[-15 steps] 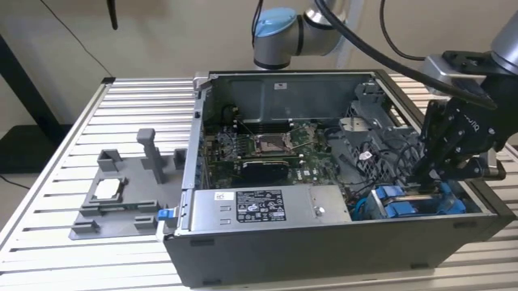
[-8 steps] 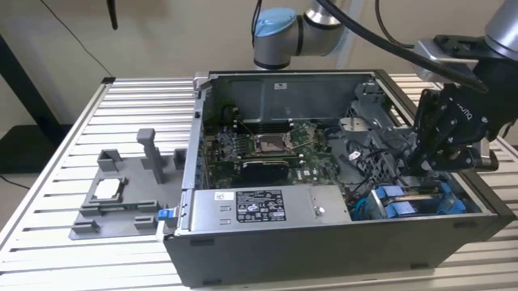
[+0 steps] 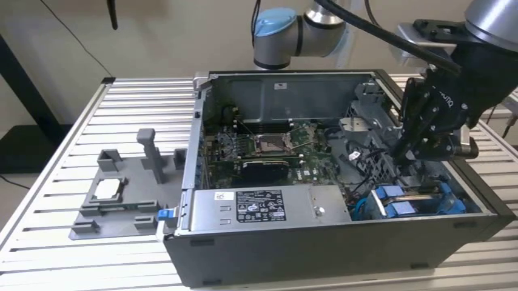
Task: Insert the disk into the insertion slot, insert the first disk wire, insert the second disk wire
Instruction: 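Insert the second disk wire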
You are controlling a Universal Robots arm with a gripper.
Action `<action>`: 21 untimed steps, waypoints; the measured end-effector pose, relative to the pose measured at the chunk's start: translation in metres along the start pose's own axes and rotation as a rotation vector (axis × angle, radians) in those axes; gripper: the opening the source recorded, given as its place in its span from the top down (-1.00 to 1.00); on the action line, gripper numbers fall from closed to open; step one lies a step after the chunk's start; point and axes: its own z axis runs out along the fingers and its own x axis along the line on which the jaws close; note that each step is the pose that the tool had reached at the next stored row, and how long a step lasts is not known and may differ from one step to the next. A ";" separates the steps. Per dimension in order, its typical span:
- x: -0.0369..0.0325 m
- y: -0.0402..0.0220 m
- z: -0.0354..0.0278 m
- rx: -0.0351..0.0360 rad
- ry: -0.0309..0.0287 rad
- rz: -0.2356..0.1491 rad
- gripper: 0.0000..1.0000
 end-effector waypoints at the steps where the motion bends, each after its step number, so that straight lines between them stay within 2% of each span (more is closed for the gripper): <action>1: -0.0023 0.0030 0.0005 0.0001 0.0001 0.000 0.52; 4: -0.0095 0.0075 0.0017 -0.0002 0.0017 -0.007 0.52; 10: -0.0160 0.0086 0.0046 -0.0019 0.0072 -0.067 0.52; 12: -0.0176 0.0088 0.0052 -0.0008 0.0089 -0.090 0.52; 16: -0.0178 0.0088 0.0055 -0.0039 0.0147 -0.159 0.52; 17: -0.0178 0.0088 0.0054 -0.0017 0.0159 -0.175 0.52; 18: -0.0178 0.0088 0.0053 0.0110 0.0156 -0.184 0.52; 20: -0.0182 0.0089 0.0055 0.0448 0.0139 -0.194 0.52; 21: -0.0186 0.0089 0.0057 0.0577 0.0133 -0.196 0.52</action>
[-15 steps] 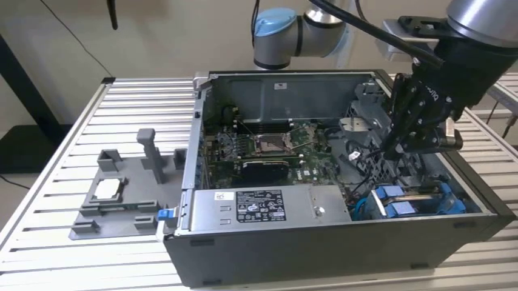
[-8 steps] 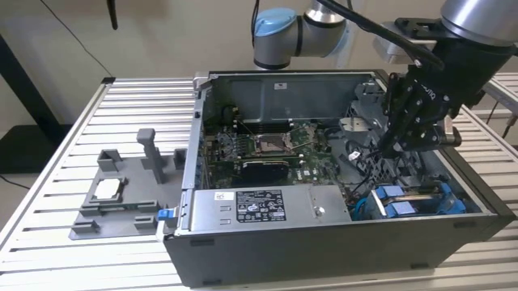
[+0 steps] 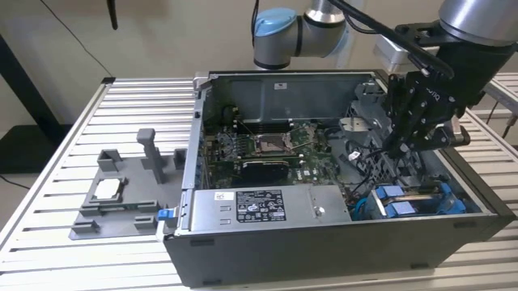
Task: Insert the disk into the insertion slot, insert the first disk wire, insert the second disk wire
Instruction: 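Insert the second disk wire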
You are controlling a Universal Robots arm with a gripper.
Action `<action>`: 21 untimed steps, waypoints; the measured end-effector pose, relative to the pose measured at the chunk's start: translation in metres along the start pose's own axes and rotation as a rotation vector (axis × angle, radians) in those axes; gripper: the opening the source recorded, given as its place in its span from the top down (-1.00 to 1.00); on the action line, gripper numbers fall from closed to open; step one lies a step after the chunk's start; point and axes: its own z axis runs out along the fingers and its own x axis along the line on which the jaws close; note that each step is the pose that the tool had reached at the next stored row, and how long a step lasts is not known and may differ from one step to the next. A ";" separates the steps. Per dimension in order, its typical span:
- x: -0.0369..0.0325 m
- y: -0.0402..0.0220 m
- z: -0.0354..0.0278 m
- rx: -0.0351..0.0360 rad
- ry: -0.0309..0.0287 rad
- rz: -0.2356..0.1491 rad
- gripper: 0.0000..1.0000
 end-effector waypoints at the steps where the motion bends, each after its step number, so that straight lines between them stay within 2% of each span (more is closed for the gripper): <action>1: -0.0003 0.0003 0.0003 0.0055 0.0002 -0.001 0.52; 9: -0.0021 0.0065 0.0042 0.0139 0.0008 -0.014 0.52; 15: -0.0022 0.0070 0.0041 0.0120 0.0014 -0.051 0.52; 17: -0.0022 0.0070 0.0041 0.0104 0.0016 -0.071 0.57; 18: -0.0022 0.0070 0.0041 0.0098 0.0017 -0.079 0.70; 21: -0.0019 0.0070 0.0041 0.0082 0.0019 -0.099 0.70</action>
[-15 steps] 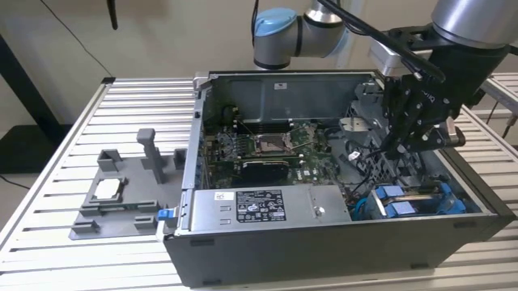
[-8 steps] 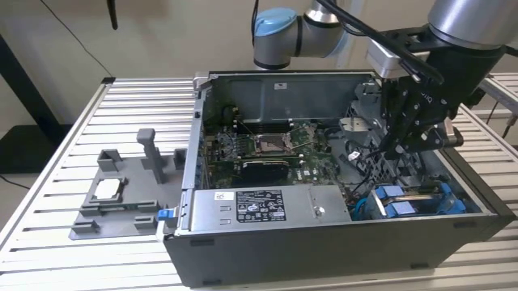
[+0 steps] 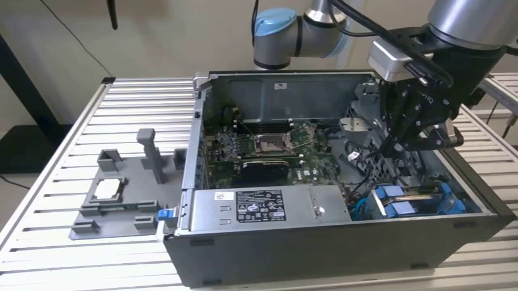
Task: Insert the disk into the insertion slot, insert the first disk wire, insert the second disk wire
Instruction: 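Insert the second disk wire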
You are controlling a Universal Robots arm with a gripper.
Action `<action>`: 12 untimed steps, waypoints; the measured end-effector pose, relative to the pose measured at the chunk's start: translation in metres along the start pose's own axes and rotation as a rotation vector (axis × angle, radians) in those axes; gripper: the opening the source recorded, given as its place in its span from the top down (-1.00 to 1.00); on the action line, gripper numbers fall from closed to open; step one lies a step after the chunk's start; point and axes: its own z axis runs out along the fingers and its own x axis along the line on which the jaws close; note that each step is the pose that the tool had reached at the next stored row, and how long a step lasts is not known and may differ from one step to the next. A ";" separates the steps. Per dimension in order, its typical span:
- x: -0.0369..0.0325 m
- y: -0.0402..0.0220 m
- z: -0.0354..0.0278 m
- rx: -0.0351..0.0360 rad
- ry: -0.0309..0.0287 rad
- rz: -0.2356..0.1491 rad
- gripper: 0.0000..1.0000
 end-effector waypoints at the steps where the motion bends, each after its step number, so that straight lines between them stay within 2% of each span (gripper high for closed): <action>1: 0.0000 0.0000 0.0000 -0.0004 0.0009 -0.005 0.70; 2: 0.0000 0.0003 -0.0001 0.0005 0.0017 -0.011 0.70; 3: 0.0000 0.0005 -0.0001 0.0044 0.0025 -0.016 0.70; 4: -0.0002 0.0008 -0.0002 0.0124 0.0040 -0.020 0.70; 6: -0.0008 0.0033 -0.0001 0.0352 0.0079 -0.023 0.67; 7: -0.0013 0.0054 0.0000 0.0481 0.0101 -0.024 0.54; 9: -0.0029 0.0100 0.0002 0.0715 0.0142 -0.026 0.54; 10: -0.0034 0.0120 0.0003 0.0799 0.0156 -0.027 0.54; 12: -0.0041 0.0161 0.0000 0.0883 0.0175 -0.028 0.54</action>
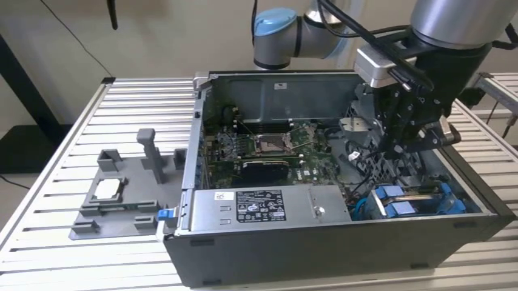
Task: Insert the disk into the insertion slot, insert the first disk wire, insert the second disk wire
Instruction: 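Insert the second disk wire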
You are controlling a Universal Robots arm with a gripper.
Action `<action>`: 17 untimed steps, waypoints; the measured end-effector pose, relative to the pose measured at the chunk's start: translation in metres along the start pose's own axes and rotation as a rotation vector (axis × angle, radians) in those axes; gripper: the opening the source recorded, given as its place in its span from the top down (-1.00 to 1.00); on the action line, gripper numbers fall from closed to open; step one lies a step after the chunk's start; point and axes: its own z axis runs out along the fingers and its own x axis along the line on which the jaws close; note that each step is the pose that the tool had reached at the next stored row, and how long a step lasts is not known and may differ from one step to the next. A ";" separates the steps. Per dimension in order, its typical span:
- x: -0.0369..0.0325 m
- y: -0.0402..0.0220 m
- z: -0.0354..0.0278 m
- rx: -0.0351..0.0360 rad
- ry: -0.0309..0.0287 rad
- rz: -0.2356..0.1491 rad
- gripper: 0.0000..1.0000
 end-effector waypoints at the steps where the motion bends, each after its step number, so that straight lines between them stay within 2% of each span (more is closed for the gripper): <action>1: -0.0004 0.0020 -0.0001 0.0086 0.0015 -0.001 0.54; 3: -0.0013 0.0066 -0.0005 0.0381 0.0071 -0.003 0.54; 5: -0.0022 0.0114 -0.0009 0.0704 0.0132 -0.005 0.54; 7: -0.0027 0.0141 -0.0010 0.0916 0.0174 -0.007 0.54; 10: -0.0043 0.0159 -0.0004 0.1107 0.0315 -0.010 0.51; 11: -0.0053 0.0163 0.0000 0.1148 0.0387 -0.011 0.37; 13: -0.0076 0.0171 0.0008 0.1207 0.0505 -0.013 0.37; 17: -0.0105 0.0194 0.0016 0.1330 0.0689 -0.017 0.37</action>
